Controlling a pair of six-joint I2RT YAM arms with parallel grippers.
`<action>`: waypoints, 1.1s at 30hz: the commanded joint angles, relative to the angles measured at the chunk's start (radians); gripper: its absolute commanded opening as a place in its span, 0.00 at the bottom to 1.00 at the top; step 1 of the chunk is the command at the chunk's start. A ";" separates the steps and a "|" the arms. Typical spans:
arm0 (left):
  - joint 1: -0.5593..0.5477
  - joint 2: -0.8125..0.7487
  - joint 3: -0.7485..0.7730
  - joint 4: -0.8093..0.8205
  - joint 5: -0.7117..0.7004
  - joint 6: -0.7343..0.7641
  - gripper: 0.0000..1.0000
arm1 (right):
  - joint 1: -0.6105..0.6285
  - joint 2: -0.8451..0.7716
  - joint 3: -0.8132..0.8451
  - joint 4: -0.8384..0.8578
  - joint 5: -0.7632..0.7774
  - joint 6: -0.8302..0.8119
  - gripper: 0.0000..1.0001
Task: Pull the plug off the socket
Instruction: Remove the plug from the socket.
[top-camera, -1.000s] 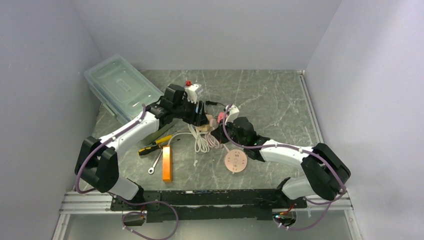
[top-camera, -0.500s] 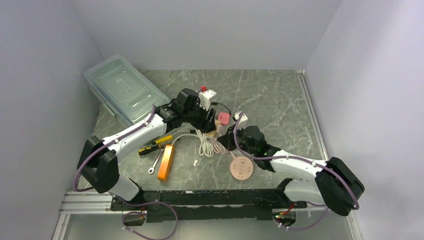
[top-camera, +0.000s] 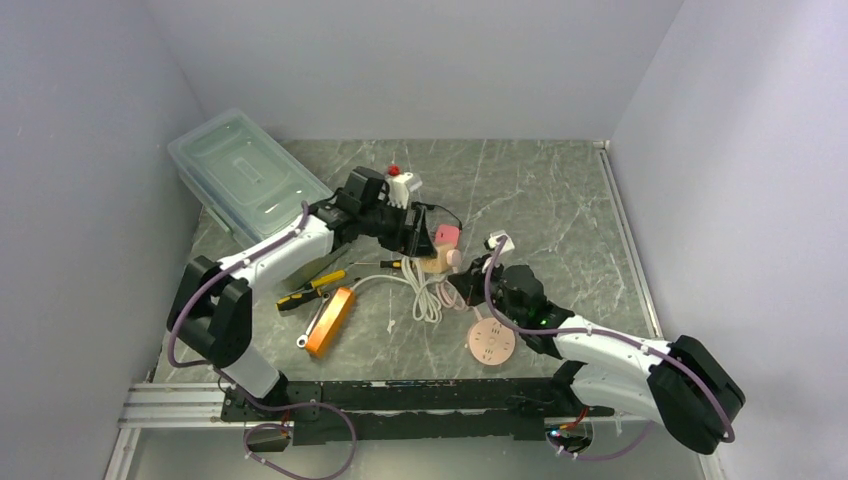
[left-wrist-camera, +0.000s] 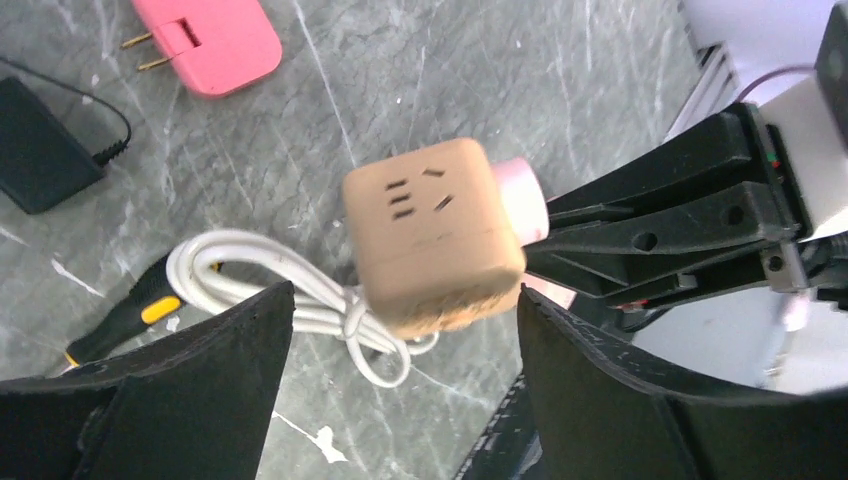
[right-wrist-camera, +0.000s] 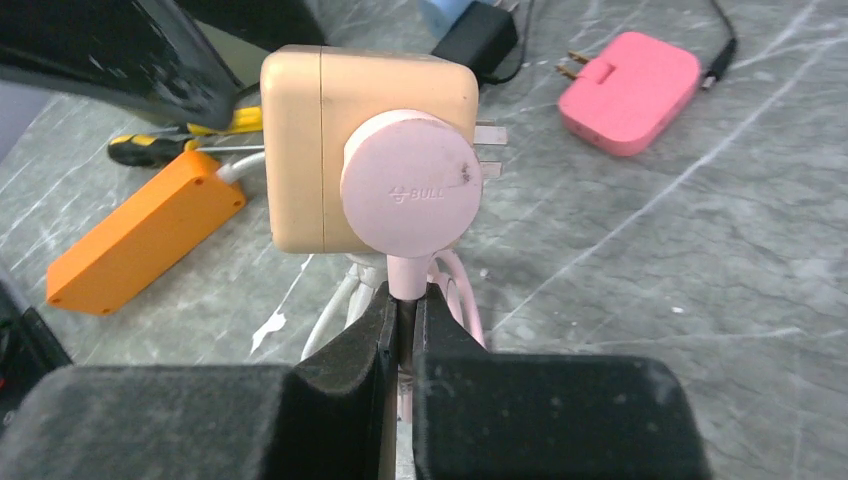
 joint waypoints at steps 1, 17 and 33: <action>0.065 -0.004 -0.003 0.058 0.166 -0.113 0.88 | -0.012 -0.036 0.002 0.153 0.098 0.009 0.00; 0.068 0.120 0.044 0.012 0.279 -0.148 1.00 | 0.000 -0.030 -0.003 0.174 0.099 -0.005 0.00; 0.035 0.153 0.066 -0.010 0.305 -0.106 1.00 | 0.125 0.014 0.049 0.131 0.241 -0.093 0.00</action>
